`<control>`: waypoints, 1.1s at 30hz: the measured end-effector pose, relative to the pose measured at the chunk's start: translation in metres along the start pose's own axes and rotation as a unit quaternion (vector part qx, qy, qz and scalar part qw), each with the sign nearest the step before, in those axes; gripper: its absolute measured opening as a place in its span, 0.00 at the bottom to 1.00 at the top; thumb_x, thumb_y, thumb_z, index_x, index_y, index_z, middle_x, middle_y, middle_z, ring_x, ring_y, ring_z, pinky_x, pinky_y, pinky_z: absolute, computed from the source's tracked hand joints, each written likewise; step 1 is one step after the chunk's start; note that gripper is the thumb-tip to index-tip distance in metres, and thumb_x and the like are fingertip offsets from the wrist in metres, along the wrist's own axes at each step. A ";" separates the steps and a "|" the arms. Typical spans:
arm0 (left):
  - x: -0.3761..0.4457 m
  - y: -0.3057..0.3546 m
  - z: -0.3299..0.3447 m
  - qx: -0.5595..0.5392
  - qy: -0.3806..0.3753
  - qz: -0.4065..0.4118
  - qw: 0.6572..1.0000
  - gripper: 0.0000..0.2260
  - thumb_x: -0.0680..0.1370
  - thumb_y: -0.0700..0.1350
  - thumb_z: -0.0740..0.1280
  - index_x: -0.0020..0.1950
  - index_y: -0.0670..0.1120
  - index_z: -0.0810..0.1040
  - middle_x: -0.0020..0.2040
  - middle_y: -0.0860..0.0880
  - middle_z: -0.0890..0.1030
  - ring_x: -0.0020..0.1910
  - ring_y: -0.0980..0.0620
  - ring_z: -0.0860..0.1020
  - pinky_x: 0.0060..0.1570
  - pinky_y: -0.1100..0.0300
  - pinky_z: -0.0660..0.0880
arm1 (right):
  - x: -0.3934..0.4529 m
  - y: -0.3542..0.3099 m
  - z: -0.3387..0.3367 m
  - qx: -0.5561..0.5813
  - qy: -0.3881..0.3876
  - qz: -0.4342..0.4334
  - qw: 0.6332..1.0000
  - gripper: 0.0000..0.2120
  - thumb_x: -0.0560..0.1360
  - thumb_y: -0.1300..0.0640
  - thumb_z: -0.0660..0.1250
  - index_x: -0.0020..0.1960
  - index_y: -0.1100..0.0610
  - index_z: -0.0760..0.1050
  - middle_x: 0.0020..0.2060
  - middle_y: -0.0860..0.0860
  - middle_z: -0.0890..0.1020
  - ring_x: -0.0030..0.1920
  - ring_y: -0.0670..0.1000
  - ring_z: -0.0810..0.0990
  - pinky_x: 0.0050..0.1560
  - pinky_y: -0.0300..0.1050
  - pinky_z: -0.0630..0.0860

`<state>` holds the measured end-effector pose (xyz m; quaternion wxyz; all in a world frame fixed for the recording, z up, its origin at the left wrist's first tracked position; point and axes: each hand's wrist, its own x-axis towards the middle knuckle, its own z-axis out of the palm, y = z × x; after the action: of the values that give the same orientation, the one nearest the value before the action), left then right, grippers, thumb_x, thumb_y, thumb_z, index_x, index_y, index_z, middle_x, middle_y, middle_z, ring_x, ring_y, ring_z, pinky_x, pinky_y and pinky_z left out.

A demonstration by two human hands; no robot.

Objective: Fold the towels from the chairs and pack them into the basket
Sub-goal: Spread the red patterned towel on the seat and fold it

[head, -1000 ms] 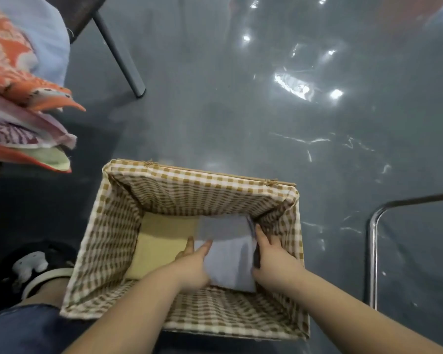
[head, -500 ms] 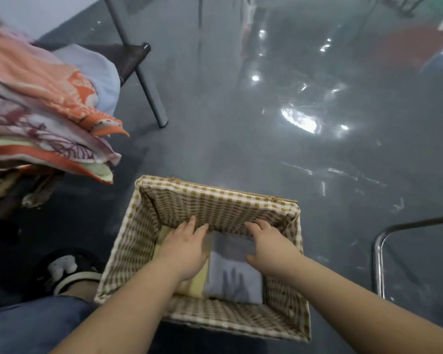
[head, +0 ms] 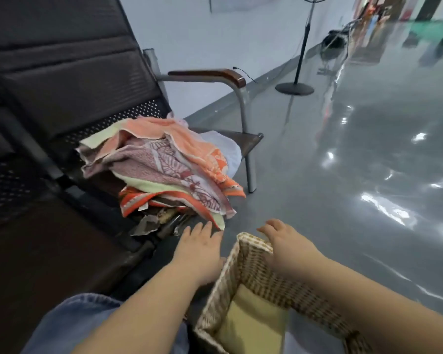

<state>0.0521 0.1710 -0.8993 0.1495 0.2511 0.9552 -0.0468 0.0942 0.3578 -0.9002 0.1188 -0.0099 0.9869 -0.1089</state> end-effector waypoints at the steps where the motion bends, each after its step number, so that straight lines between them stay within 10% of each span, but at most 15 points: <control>1: 0.002 -0.010 -0.004 0.004 0.010 -0.011 1.000 0.28 0.81 0.56 0.55 0.78 0.47 0.53 0.79 0.44 0.49 0.77 0.44 0.49 0.74 0.47 0.47 | 0.009 -0.008 -0.006 -0.008 0.005 -0.012 1.000 0.28 0.77 0.52 0.60 0.76 0.51 0.56 0.75 0.51 0.57 0.74 0.53 0.58 0.70 0.47 0.63; 17: 0.072 -0.100 -0.006 -0.059 0.204 -0.067 0.975 0.25 0.81 0.55 0.54 0.76 0.49 0.56 0.75 0.47 0.59 0.74 0.48 0.57 0.73 0.51 0.52 | 0.146 -0.091 -0.049 -0.091 0.092 -0.102 0.986 0.24 0.77 0.48 0.60 0.71 0.52 0.63 0.67 0.52 0.67 0.65 0.55 0.68 0.60 0.49 0.70; 22: 0.092 -0.107 -0.009 -0.112 0.254 -0.052 0.959 0.28 0.75 0.57 0.51 0.69 0.46 0.71 0.60 0.44 0.76 0.58 0.42 0.77 0.58 0.49 0.72 | 0.182 -0.095 -0.053 -0.083 0.101 -0.095 0.987 0.22 0.77 0.49 0.60 0.70 0.53 0.65 0.66 0.52 0.69 0.63 0.55 0.69 0.58 0.48 0.70; 25: 0.102 -0.111 -0.003 -0.138 0.200 -0.080 0.967 0.26 0.81 0.56 0.52 0.77 0.51 0.54 0.67 0.46 0.67 0.66 0.44 0.67 0.65 0.52 0.61 | 0.194 -0.095 -0.040 -0.082 0.101 -0.100 0.986 0.18 0.79 0.50 0.58 0.67 0.54 0.70 0.65 0.52 0.69 0.63 0.55 0.69 0.59 0.47 0.70; 33: 0.099 -0.113 -0.008 -0.264 0.230 -0.111 0.930 0.17 0.82 0.54 0.54 0.66 0.47 0.68 0.64 0.47 0.73 0.64 0.46 0.69 0.62 0.54 0.63 | 0.194 -0.099 -0.022 -0.023 0.226 -0.136 0.964 0.10 0.73 0.53 0.65 0.46 0.58 0.81 0.54 0.56 0.79 0.57 0.61 0.75 0.58 0.53 0.70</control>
<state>-0.0878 0.1205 -0.9204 -0.0193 0.0982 0.9630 0.2501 -0.0999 0.2571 -0.9026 -0.1236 -0.1222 0.9796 -0.1009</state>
